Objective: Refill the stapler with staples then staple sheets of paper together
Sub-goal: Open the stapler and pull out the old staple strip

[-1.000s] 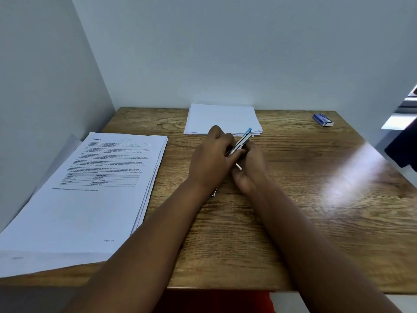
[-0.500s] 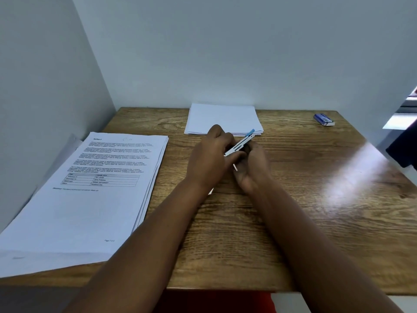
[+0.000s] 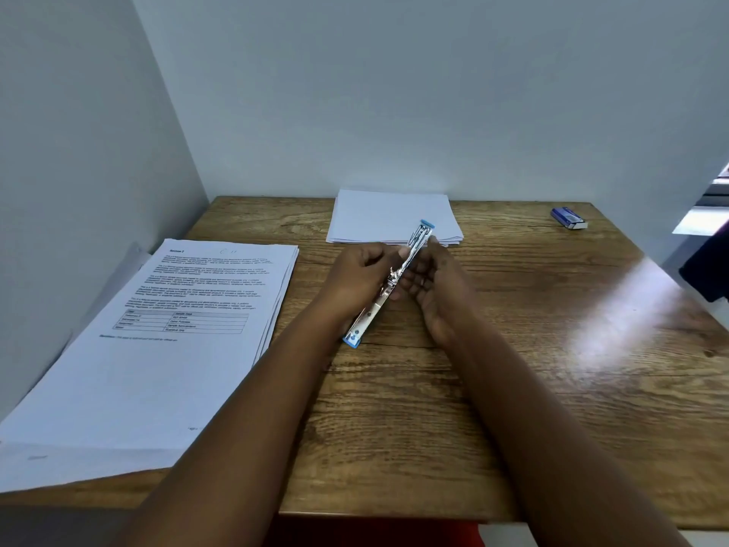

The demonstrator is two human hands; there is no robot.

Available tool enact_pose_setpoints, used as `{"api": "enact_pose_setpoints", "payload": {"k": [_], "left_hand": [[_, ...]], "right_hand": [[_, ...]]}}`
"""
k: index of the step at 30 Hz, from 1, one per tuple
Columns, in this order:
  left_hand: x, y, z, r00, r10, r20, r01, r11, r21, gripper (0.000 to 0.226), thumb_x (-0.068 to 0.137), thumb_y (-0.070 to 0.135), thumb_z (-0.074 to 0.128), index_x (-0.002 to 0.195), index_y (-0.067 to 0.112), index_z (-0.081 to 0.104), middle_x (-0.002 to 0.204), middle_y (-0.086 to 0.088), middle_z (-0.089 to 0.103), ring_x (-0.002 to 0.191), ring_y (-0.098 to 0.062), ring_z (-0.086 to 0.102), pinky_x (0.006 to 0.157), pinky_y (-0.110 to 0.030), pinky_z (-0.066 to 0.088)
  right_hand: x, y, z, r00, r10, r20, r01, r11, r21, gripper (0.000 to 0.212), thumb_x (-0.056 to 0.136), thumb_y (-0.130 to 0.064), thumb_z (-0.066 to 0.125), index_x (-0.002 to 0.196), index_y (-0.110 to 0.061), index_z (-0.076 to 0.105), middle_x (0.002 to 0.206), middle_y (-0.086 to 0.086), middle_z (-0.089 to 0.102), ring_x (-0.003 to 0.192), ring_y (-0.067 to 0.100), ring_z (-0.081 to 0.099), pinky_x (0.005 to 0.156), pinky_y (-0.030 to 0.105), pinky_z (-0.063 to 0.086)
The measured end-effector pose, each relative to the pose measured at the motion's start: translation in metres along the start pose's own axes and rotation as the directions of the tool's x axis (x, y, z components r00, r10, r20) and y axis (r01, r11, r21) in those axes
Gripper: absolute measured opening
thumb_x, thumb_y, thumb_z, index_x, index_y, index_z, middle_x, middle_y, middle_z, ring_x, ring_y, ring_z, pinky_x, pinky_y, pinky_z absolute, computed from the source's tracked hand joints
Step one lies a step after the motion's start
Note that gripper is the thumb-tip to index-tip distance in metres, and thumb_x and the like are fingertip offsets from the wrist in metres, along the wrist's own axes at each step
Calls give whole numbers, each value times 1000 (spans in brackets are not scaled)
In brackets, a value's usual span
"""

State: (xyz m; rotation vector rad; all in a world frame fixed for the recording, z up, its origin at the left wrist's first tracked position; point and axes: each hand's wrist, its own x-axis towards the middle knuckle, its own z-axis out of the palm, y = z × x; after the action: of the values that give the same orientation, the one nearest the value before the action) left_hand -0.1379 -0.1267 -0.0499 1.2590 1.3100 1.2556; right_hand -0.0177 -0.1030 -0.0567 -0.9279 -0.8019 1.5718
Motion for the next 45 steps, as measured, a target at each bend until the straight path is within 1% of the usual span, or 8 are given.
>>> {"api": "enact_pose_setpoints", "payload": {"k": [7, 13, 19, 22, 26, 31, 39, 45], "left_hand": [[-2, 1, -1, 998, -4, -60, 11, 993, 117, 58, 101, 49, 52, 76, -2, 63, 63, -15, 50, 43, -12, 49, 41, -16, 40], [-2, -2, -1, 986, 126, -108, -59, 873, 484, 72, 99, 58, 46, 69, -5, 58, 61, -24, 66, 45, -31, 62, 54, -35, 49], [-4, 1, -1, 978, 194, -75, -107, 780, 617, 61, 101, 55, 46, 52, 17, 49, 67, -16, 70, 58, -32, 67, 66, -50, 56], [-4, 1, -2, 976, 199, -84, -106, 782, 615, 61, 101, 54, 46, 53, 16, 47, 67, -17, 69, 58, -34, 66, 64, -50, 56], [-2, -1, -1, 970, 217, -113, -93, 755, 650, 63, 104, 54, 38, 61, 12, 58, 67, -11, 68, 63, -28, 64, 67, -48, 54], [1, -5, 0, 966, 228, -126, -92, 752, 653, 70, 103, 59, 29, 74, 9, 69, 71, -6, 70, 68, -23, 65, 66, -41, 52], [0, -5, 1, 961, 228, 156, -275, 727, 630, 26, 79, 43, 80, 90, 26, 65, 77, 12, 62, 67, -1, 53, 61, -29, 41], [-8, 2, 5, 925, 211, 315, -370, 678, 635, 17, 77, 28, 79, 84, 33, 65, 77, 15, 65, 71, -2, 60, 64, -29, 49]], "right_hand": [[2, -8, -9, 999, 43, -17, -43, 999, 28, 38, 103, -42, 42, 90, -12, 62, 62, -3, 67, 59, 8, 63, 57, 22, 50], [4, -6, -9, 999, 28, 42, -27, 999, -17, 38, 102, -39, 46, 110, -5, 61, 70, 2, 62, 53, 7, 57, 51, 20, 47], [4, -5, -10, 996, 16, 88, -3, 990, -139, 30, 101, -33, 50, 88, -13, 68, 67, -3, 63, 57, 6, 57, 53, 20, 45], [2, -8, -11, 990, 12, 138, 15, 982, -188, 6, 90, -18, 67, 89, -13, 66, 72, -1, 64, 62, 9, 54, 51, 18, 43], [0, -15, -18, 982, 81, 172, -34, 964, -262, 44, 64, -3, 84, 103, -10, 65, 84, 3, 69, 72, 11, 62, 57, 20, 45], [3, -19, -25, 980, 115, 159, -70, 962, -265, 21, 78, 5, 73, 94, -5, 65, 76, 9, 63, 60, 11, 58, 50, 18, 48], [8, -33, -37, 998, 60, 37, -50, 971, -235, 8, 89, -12, 66, 85, -5, 69, 72, 4, 64, 58, 11, 60, 51, 21, 49], [12, -37, -45, 985, -40, -165, -15, 948, -319, 9, 91, -17, 64, 91, -9, 67, 74, 2, 61, 62, 10, 53, 55, 23, 43]]}}
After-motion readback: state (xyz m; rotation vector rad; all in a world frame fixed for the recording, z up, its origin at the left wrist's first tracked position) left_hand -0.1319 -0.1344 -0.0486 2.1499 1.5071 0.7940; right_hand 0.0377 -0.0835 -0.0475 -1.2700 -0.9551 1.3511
